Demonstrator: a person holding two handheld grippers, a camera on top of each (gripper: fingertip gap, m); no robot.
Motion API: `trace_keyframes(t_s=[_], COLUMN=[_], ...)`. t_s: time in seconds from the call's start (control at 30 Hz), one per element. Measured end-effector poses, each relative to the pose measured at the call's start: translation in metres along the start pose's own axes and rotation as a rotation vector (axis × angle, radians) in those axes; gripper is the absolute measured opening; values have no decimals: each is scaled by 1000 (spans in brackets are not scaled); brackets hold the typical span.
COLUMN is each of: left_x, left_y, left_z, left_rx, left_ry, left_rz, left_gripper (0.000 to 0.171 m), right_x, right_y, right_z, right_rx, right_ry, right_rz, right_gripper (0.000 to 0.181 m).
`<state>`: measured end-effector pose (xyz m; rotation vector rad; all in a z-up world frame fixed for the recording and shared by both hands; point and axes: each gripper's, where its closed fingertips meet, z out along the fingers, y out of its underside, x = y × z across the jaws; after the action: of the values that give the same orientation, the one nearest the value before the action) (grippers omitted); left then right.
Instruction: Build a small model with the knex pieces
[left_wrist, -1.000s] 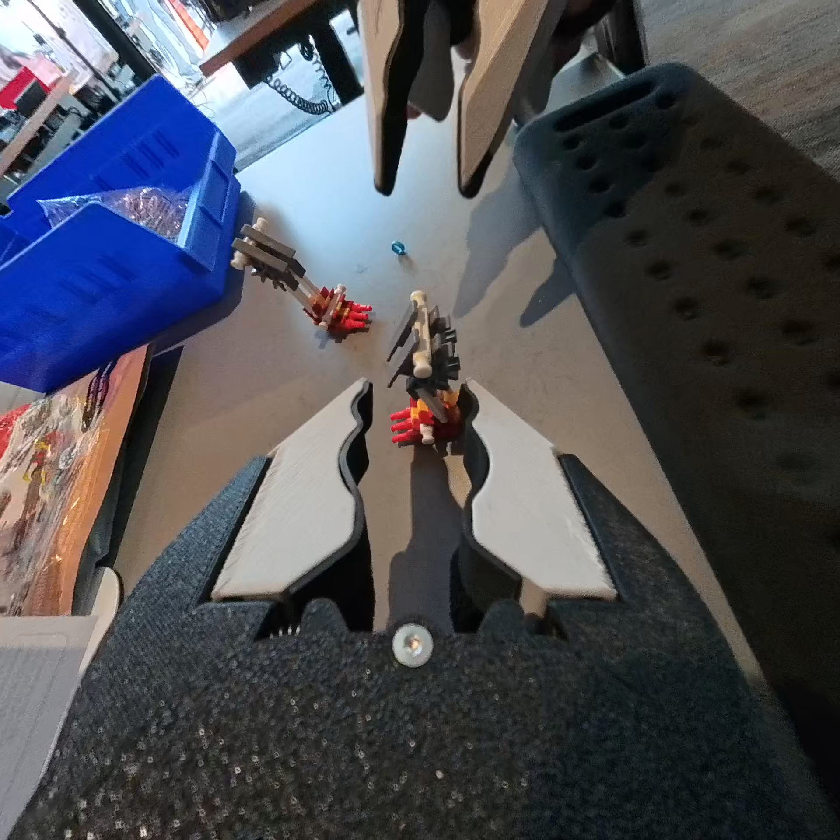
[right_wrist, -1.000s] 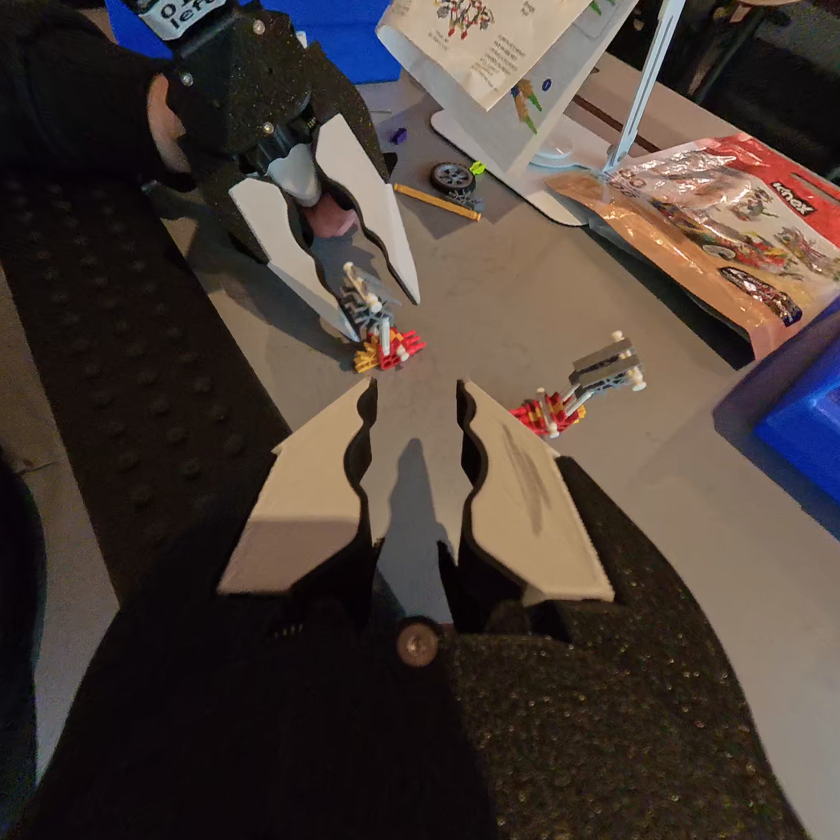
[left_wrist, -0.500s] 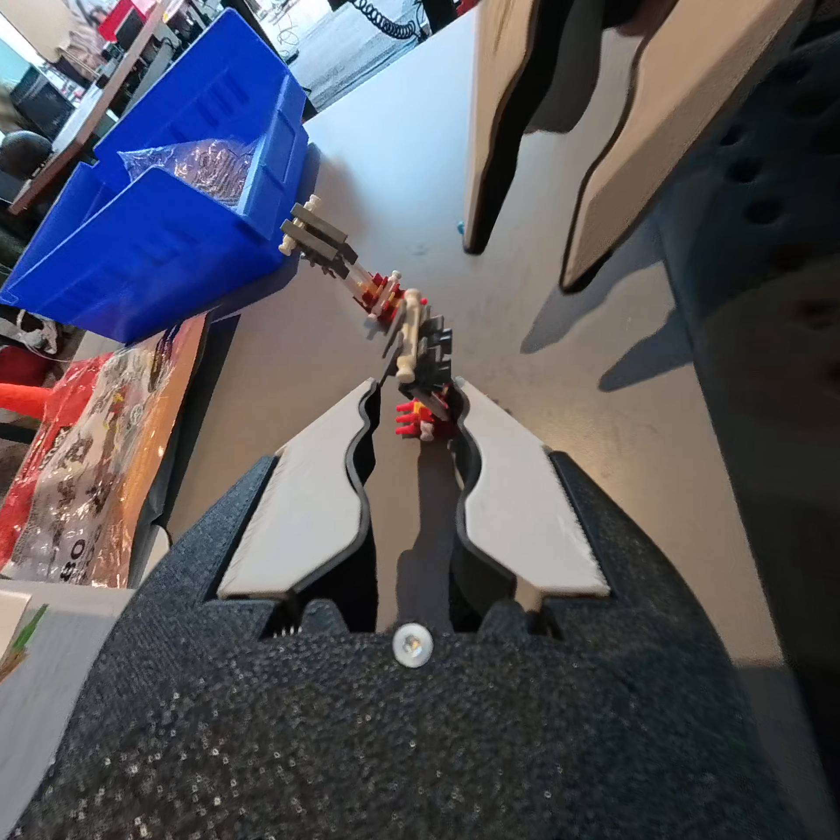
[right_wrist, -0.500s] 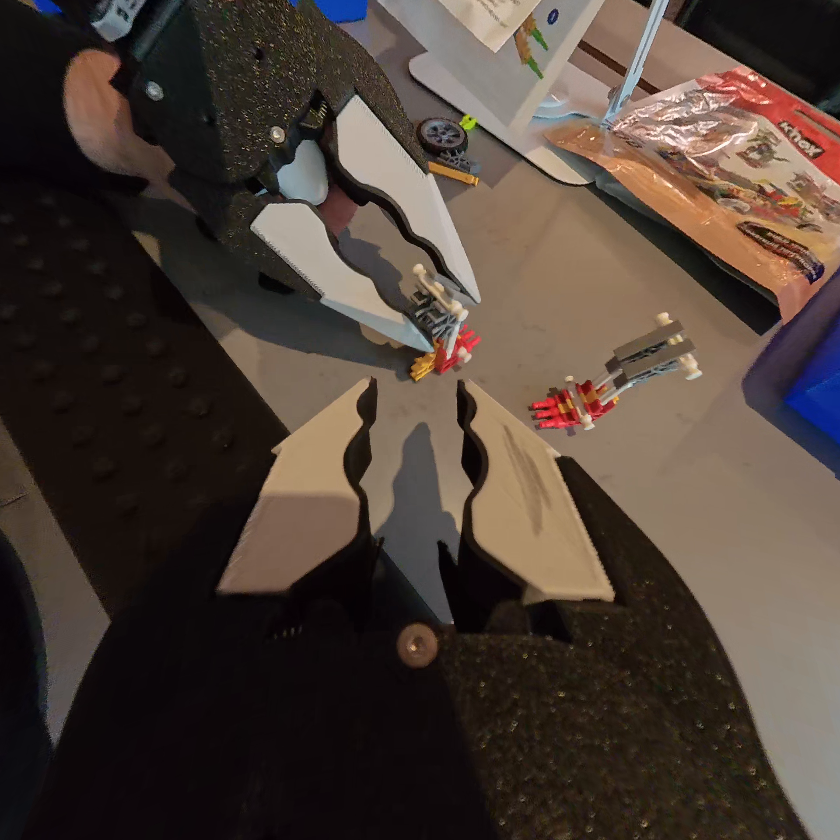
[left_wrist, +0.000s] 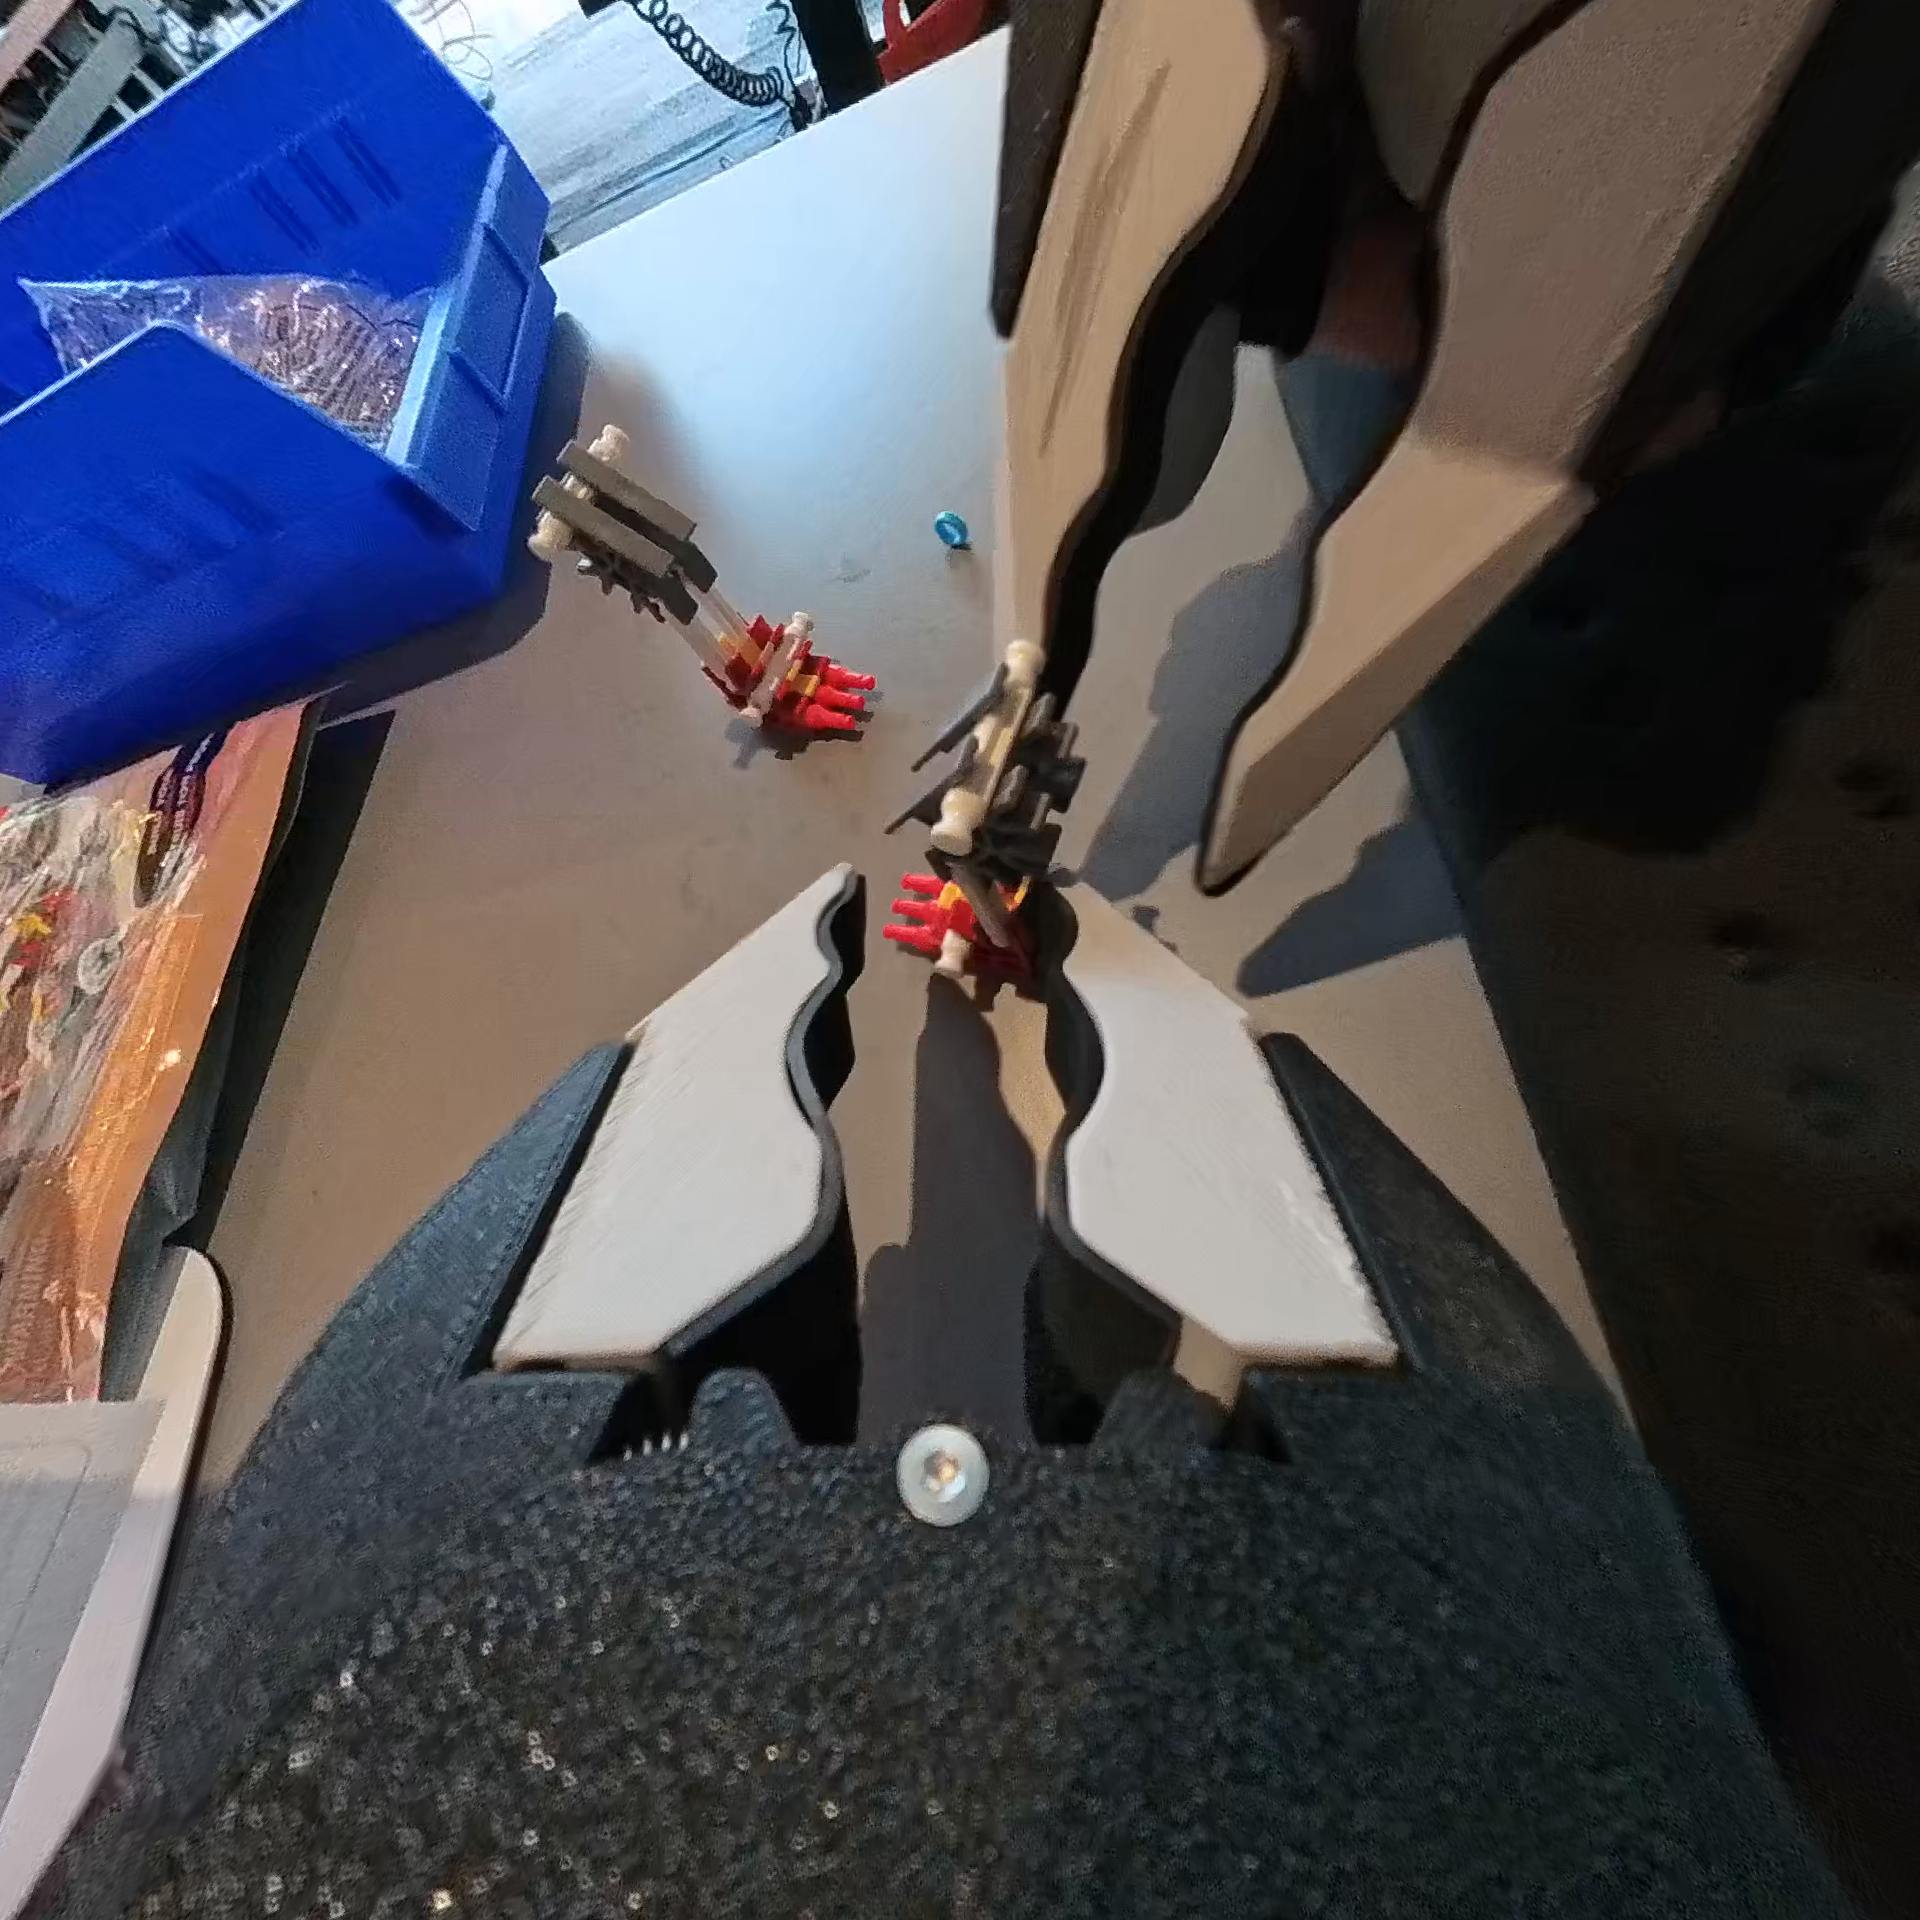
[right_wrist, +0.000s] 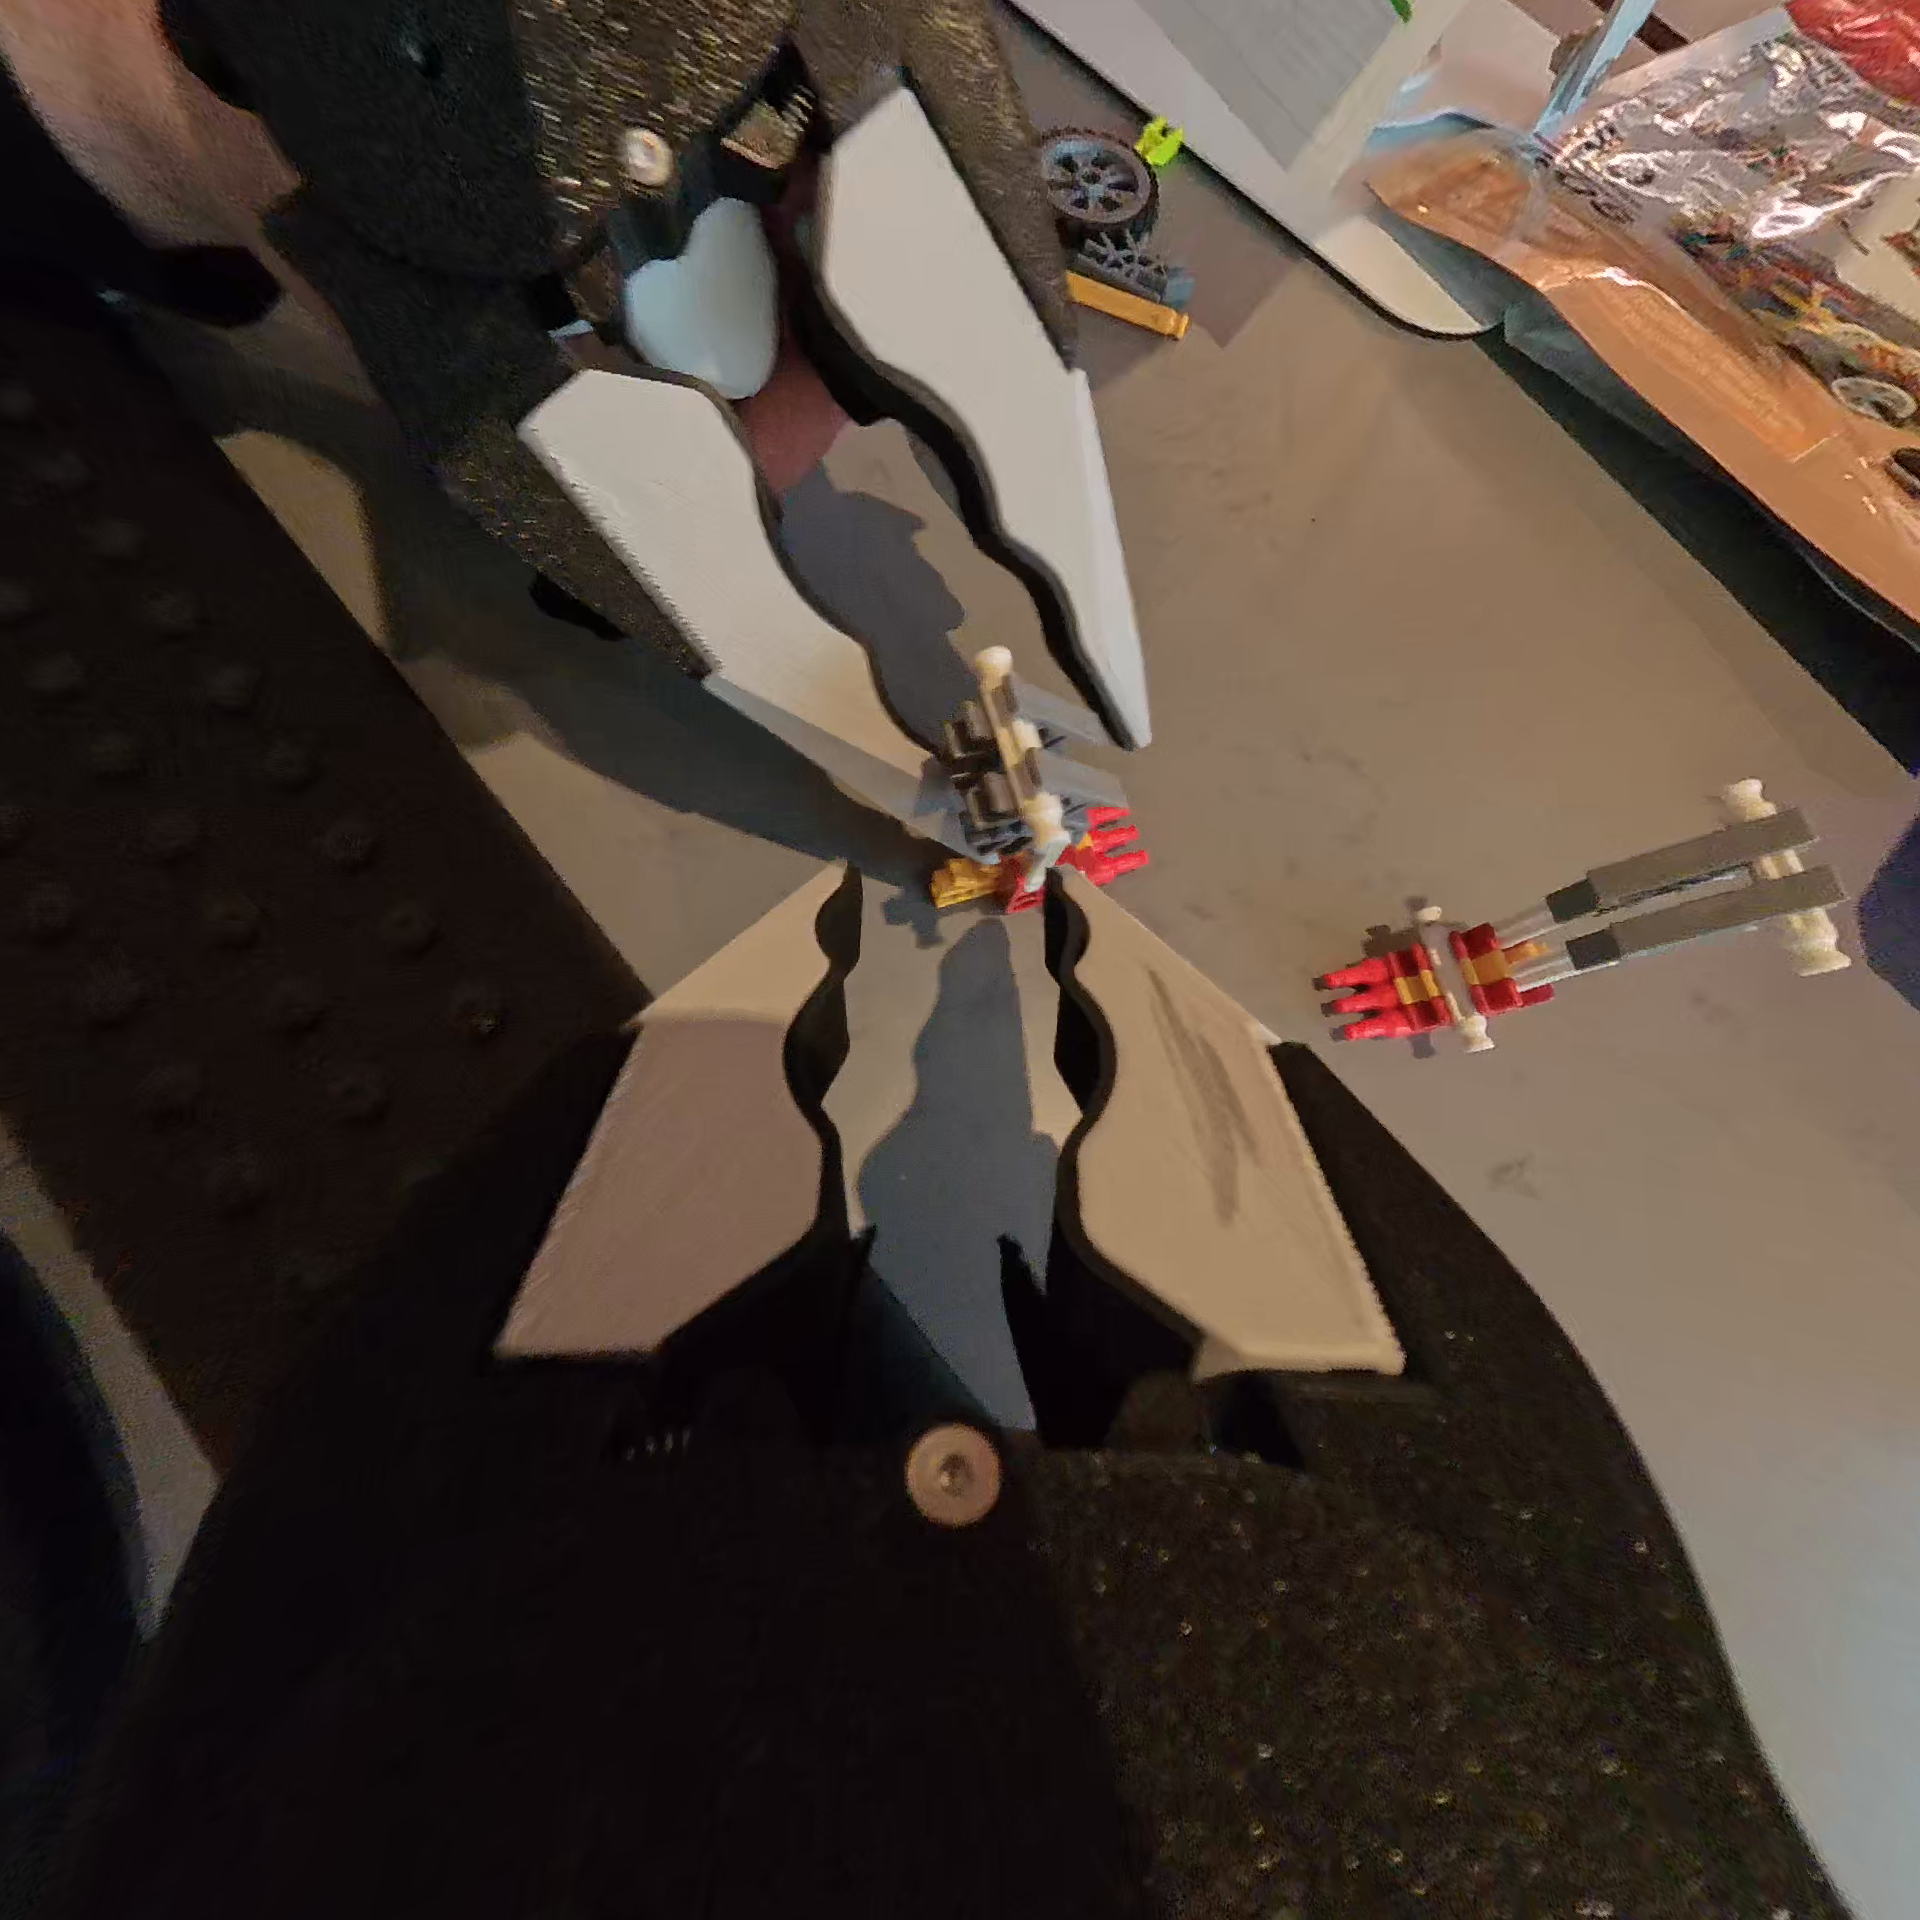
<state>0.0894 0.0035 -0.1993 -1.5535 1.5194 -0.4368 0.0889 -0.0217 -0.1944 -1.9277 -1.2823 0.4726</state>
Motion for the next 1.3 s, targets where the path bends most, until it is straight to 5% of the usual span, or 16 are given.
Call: trace_keyframes(t_s=[0.3,0.37,0.7,0.9,1.3], left_x=[7,15,25,6,25], left_y=[2,4,12,13,15], left_z=[-3,-3,-3,-2,3], left_rx=[6,-12,-65,-67,-105], left_ry=[47,97,132,79,133], left_rz=[-39,-35,55,35,154], left_gripper=[28,54,46,50,36], right_x=[19,29,36,24,43], right_y=[13,16,17,13,24], right_z=[17,19,8,0,10], right_rx=[-132,-167,-142,-102,-188], right_ry=[15,71,75,33,75], right_rz=[-21,-67,-41,16,-19], right_gripper=[24,13,14,33,19])
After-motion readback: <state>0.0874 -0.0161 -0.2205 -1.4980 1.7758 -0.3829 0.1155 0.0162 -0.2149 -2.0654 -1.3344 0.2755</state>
